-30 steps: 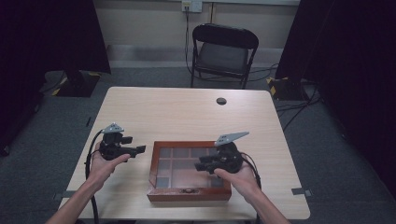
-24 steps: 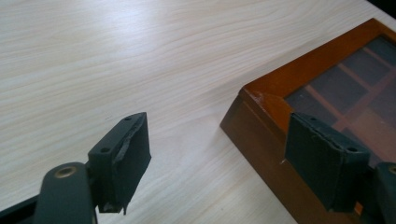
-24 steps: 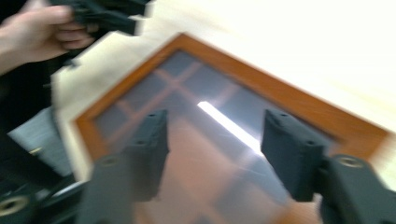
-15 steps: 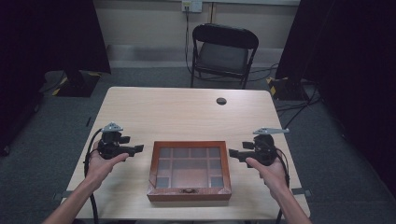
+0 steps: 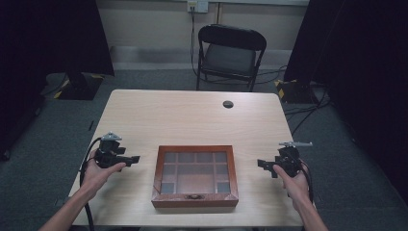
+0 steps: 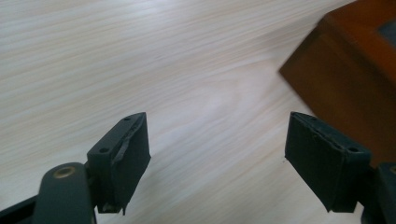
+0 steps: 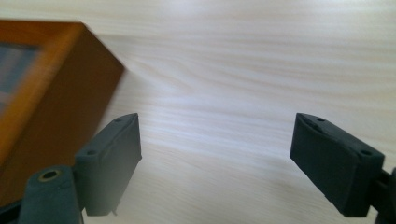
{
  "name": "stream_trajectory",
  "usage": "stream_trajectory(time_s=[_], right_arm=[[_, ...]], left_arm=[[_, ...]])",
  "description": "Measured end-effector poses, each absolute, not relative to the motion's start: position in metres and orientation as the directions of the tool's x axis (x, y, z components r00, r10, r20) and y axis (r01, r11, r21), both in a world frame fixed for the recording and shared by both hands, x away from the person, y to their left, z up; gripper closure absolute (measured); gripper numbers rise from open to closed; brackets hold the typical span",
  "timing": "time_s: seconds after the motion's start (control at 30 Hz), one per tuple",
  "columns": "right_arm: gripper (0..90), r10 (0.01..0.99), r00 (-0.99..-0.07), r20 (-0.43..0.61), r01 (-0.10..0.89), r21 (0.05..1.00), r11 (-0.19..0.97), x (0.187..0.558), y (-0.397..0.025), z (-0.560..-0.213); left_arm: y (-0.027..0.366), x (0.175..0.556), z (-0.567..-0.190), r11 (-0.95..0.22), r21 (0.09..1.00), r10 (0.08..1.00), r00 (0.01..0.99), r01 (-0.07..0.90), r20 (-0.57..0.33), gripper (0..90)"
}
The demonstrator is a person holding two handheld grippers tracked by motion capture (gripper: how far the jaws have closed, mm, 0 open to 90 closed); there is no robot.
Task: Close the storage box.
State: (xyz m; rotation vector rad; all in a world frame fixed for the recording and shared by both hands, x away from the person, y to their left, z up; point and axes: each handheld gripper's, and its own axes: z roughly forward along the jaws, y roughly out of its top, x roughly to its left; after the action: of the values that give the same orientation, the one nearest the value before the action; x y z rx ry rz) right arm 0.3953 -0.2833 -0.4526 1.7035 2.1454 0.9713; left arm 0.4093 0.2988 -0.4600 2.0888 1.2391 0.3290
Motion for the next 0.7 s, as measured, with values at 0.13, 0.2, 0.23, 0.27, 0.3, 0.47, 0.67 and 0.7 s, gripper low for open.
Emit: stream_trajectory(time_s=[0.13,0.2,0.23,0.27,0.3,0.47,0.67,0.7], right_arm=[[15.9,0.939,-0.274,0.205,0.791,0.603,0.099,0.396,-0.285,-0.46],[15.9,0.943,-0.276,0.184,0.797,0.593,0.117,0.394,-0.284,-0.465],[15.9,0.947,-0.271,0.173,0.801,0.586,0.122,0.393,-0.283,-0.466],[15.9,0.947,-0.275,0.166,0.801,0.584,0.13,0.393,-0.283,-0.468],[15.9,0.95,-0.272,0.153,0.801,0.583,0.135,0.393,-0.283,-0.47],[14.7,0.969,-0.234,0.085,0.816,0.559,0.148,0.394,-0.282,-0.479],[5.4,0.974,-0.227,0.007,0.778,0.603,0.177,0.395,-0.274,-0.487],[0.0,0.972,-0.234,-0.008,0.775,0.603,0.192,0.395,-0.271,-0.49]], left_arm=[[0.3,0.409,-0.465,-0.313,0.648,0.847,0.513,0.694,-0.14,21.7],[0.301,0.409,-0.47,-0.348,0.619,0.845,0.521,0.704,-0.117,21.6],[0.3,0.409,-0.472,-0.348,0.614,0.847,0.518,0.708,-0.117,21.5],[0.3,0.409,-0.472,-0.355,0.609,0.847,0.519,0.709,-0.111,21.1],[0.3,0.409,-0.473,-0.355,0.608,0.847,0.52,0.71,-0.112,21.0],[0.297,0.411,-0.482,-0.364,0.578,0.864,0.497,0.73,-0.083,18.0],[0.292,0.409,-0.489,-0.386,0.617,0.868,0.497,0.686,-0.009,14.3],[0.291,0.409,-0.49,-0.388,0.622,0.867,0.498,0.68,-0.003,12.0]])
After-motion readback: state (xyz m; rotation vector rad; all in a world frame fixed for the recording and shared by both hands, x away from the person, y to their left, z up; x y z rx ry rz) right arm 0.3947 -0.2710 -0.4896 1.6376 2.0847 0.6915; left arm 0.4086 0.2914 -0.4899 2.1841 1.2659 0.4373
